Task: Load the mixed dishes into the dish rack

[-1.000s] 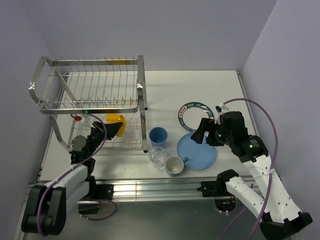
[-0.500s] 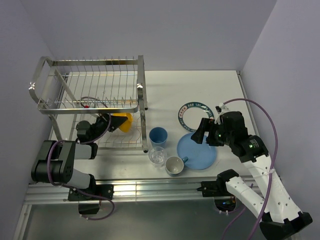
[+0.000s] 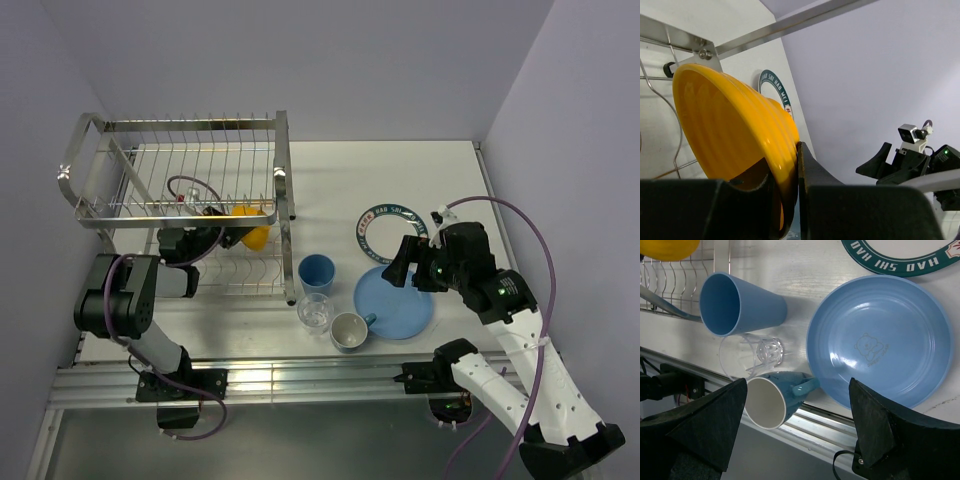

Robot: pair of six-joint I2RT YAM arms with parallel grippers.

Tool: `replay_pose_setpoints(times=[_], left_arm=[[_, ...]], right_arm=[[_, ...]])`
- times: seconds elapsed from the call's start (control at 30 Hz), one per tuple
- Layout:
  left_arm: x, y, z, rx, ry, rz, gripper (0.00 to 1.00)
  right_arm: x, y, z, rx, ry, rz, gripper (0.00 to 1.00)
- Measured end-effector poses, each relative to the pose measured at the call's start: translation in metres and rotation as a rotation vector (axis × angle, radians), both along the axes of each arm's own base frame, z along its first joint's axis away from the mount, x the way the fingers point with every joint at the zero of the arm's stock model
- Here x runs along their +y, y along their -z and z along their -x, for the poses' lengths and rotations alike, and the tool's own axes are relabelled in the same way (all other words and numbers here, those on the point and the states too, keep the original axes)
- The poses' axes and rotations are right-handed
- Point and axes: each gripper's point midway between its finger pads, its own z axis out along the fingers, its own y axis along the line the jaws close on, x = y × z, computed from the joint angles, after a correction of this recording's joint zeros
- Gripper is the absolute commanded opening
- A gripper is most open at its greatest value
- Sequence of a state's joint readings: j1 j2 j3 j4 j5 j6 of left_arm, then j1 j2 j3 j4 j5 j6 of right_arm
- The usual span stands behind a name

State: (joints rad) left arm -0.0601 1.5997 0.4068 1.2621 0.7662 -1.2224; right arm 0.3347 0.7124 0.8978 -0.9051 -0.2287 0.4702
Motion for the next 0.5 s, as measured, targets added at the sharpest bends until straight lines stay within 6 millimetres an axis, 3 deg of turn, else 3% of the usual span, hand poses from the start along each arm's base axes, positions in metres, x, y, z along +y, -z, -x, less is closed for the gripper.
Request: replay_pose_setpoints(times=[0.17, 0.5], left_arm=[[-0.003, 0.013, -0.012, 0.076, 0.016, 0.028, 0.0], [-0.009, 0.02, -0.029, 0.132, 0.057, 0.068, 0.01]], right_arm=[[0.0, 0.001, -0.001, 0.007, 0.0, 0.003, 0.9], [0.001, -0.007, -0.005, -0.002, 0.002, 0.0, 0.89]])
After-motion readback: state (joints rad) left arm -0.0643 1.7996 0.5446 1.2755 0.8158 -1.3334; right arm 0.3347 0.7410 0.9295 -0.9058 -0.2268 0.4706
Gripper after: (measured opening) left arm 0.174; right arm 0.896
